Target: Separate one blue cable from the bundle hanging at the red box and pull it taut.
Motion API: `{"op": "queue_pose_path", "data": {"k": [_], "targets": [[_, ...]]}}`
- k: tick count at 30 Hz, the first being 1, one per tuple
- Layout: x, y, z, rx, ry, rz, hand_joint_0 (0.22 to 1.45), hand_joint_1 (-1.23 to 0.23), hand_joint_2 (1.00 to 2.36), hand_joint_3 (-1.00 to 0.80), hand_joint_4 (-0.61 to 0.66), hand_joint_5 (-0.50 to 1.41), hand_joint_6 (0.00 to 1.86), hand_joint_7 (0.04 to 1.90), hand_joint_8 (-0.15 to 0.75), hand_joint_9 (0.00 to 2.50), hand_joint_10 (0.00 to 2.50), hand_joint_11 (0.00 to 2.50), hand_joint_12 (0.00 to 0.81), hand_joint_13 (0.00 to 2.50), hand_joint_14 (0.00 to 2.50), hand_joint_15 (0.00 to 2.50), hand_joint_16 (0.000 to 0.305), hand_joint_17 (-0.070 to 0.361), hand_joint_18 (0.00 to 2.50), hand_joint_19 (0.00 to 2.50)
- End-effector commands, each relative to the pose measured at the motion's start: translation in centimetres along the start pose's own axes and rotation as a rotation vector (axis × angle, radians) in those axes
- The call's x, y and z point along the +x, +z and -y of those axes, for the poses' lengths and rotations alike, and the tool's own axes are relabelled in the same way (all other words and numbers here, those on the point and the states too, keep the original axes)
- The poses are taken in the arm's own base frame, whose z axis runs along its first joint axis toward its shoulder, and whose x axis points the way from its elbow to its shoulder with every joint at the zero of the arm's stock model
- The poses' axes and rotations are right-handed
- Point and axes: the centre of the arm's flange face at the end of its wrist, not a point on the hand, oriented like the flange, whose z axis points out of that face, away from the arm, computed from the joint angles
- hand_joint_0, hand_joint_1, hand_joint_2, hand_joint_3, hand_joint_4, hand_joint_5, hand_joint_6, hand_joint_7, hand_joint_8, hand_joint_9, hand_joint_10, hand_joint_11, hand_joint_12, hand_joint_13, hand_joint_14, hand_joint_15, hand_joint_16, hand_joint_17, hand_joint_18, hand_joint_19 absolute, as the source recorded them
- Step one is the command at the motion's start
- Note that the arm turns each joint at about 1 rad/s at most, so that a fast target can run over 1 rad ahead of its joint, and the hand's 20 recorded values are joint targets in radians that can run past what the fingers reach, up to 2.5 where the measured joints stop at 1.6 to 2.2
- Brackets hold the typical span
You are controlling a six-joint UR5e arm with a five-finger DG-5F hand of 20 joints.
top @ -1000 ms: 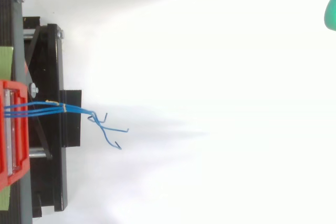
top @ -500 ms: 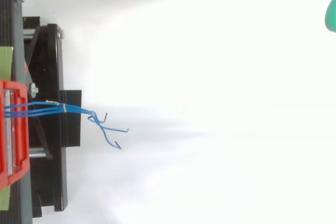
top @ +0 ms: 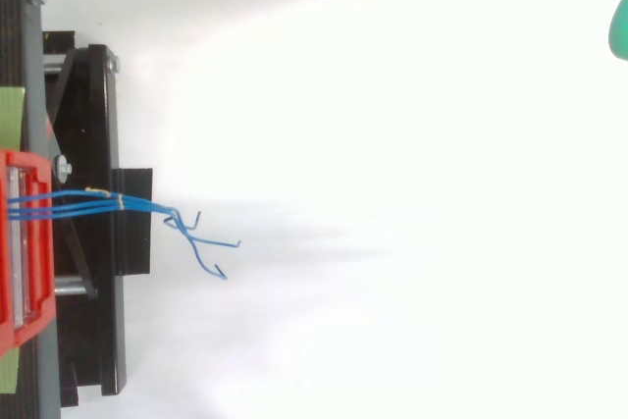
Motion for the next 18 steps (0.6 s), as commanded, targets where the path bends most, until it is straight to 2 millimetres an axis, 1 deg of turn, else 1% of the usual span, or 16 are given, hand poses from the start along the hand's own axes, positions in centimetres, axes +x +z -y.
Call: {"op": "queue_pose_path", "data": {"k": [1,2,3,4,6,8,9,10,15,18], "targets": [[0.2,1.0,1.1,0.007,-0.001,0.012,0.59,-0.71,1.0,-0.49,0.22,-0.19,0.5,0.75,0.259,0.62,0.0,0.17,0.312,0.65,0.0,0.11,0.028,0.063,0.48,0.08],[0.4,2.2,2.2,0.015,-0.001,0.022,0.59,-0.71,1.0,-0.49,0.23,-0.19,0.5,0.75,0.263,0.63,0.0,0.17,0.31,0.65,0.0,0.11,0.028,0.063,0.48,0.08],[0.4,2.2,2.2,0.015,-0.001,0.022,0.59,-0.71,1.0,-0.48,0.23,-0.19,0.5,0.75,0.263,0.63,0.0,0.17,0.312,0.66,0.0,0.11,0.028,0.063,0.48,0.07],[0.6,3.7,3.2,0.024,-0.002,0.028,0.59,-0.71,1.0,-0.48,0.23,-0.19,0.5,0.75,0.263,0.63,0.0,0.17,0.311,0.66,0.0,0.11,0.028,0.063,0.48,0.08],[0.7,4.6,3.9,0.035,-0.001,0.029,0.59,-0.71,1.0,-0.48,0.22,-0.19,0.5,0.75,0.263,0.63,0.0,0.18,0.311,0.66,0.01,0.11,0.028,0.063,0.48,0.08],[1.0,6.1,5.3,0.05,0.003,0.037,0.59,-0.71,1.0,-0.48,0.22,-0.19,0.5,0.75,0.262,0.63,0.0,0.18,0.311,0.67,0.0,0.12,0.028,0.063,0.49,0.08],[1.0,6.1,5.3,0.05,0.003,0.037,0.59,-0.71,1.0,-0.48,0.22,-0.19,0.5,0.75,0.262,0.63,0.01,0.18,0.31,0.67,0.0,0.12,0.028,0.063,0.49,0.08],[1.1,7.0,5.5,0.042,0.005,0.045,0.6,-0.71,1.0,-0.49,0.22,-0.19,0.5,0.75,0.262,0.63,0.0,0.18,0.311,0.67,0.0,0.12,0.028,0.063,0.49,0.09],[1.7,9.5,6.6,0.029,0.005,0.053,0.6,-0.71,1.0,-0.48,0.22,-0.19,0.5,0.75,0.263,0.64,0.01,0.19,0.312,0.67,0.0,0.12,0.028,0.063,0.49,0.09],[2.5,11.1,7.3,0.016,0.003,0.05,0.6,-0.7,1.0,-0.48,0.22,-0.19,0.5,0.75,0.263,0.64,0.0,0.19,0.312,0.68,0.0,0.12,0.028,0.063,0.49,0.09]]}}
